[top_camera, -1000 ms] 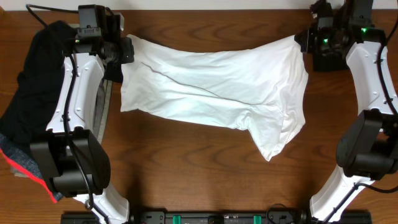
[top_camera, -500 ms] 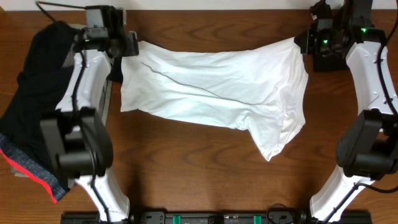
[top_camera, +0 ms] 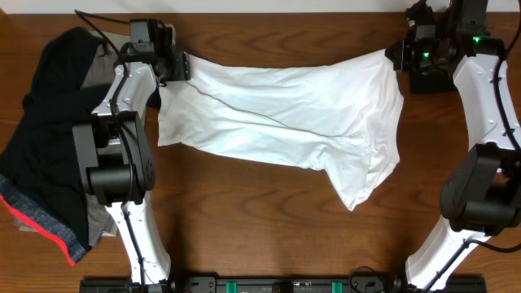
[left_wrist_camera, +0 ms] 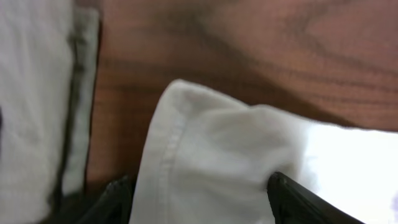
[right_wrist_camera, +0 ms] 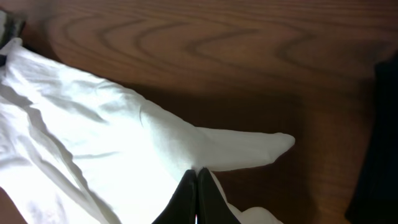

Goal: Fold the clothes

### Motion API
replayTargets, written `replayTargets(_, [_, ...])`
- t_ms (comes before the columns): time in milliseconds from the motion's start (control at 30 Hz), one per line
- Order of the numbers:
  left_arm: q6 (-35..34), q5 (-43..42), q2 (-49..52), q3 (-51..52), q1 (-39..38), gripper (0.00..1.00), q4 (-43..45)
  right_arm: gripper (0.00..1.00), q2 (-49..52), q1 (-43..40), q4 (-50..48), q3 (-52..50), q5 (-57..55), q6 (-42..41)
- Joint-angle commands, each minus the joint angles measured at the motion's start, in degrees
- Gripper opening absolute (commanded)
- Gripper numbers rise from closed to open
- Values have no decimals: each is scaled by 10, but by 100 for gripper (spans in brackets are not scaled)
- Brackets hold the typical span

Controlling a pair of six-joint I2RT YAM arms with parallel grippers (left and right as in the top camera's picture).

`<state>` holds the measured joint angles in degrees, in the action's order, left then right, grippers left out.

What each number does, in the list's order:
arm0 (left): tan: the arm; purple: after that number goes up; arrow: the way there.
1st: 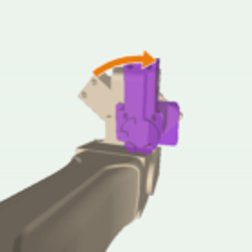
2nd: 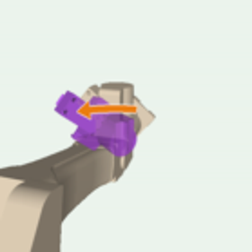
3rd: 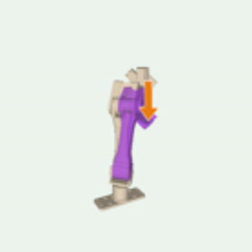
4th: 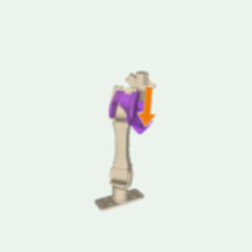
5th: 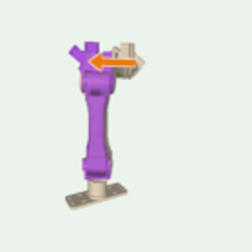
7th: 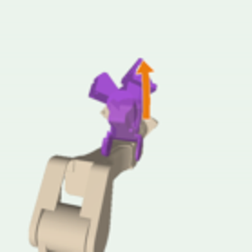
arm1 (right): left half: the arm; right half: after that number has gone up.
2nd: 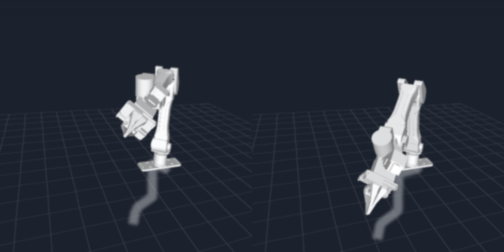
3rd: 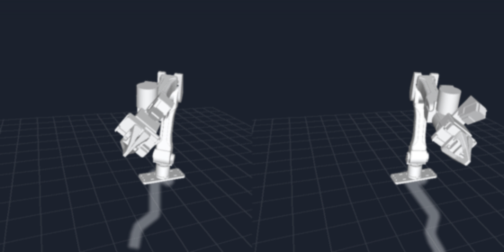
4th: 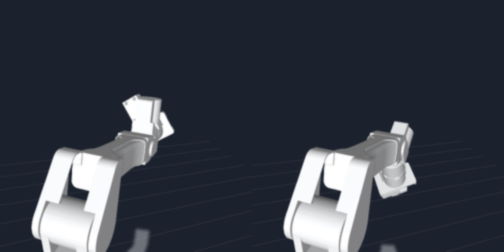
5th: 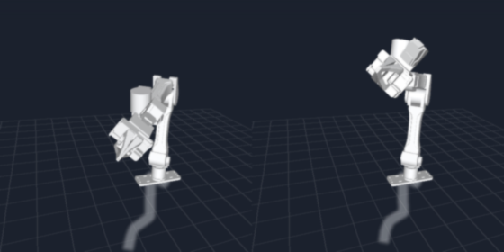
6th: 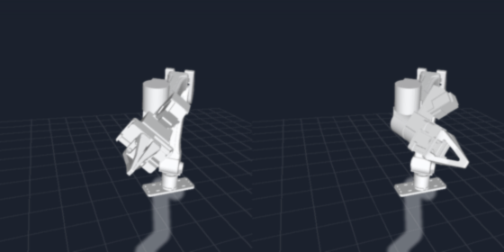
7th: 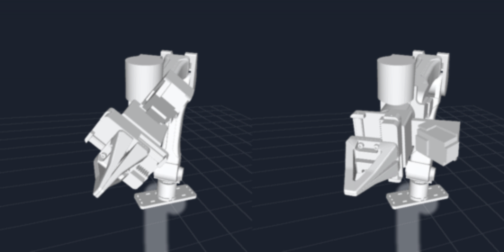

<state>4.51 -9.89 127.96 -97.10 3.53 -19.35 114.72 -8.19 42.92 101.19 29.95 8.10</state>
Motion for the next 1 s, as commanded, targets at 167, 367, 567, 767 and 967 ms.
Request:
replayTargets(167, [6, 4, 2, -40, -2, 43, -3, 1, -9, -4, 9, 11, -2, 19])
replayTargets(367, [11, 5, 7, -40, 0, 45, 19, 1, -9, -4, 10, 11, -2, 19])
replayTargets(567, [10, 5, 15, -40, 0, 64, 63, 1, -9, -4, 13, 11, -2, 19])
replayTargets(767, [5, 5, 38, -126, 0, 63, -41, 1, -9, -4, 12, 11, -2, 19])
replayTargets(967, [6, 5, 78, -366, 0, 68, -255, 1, -9, -4, 13, 11, -2, 19])
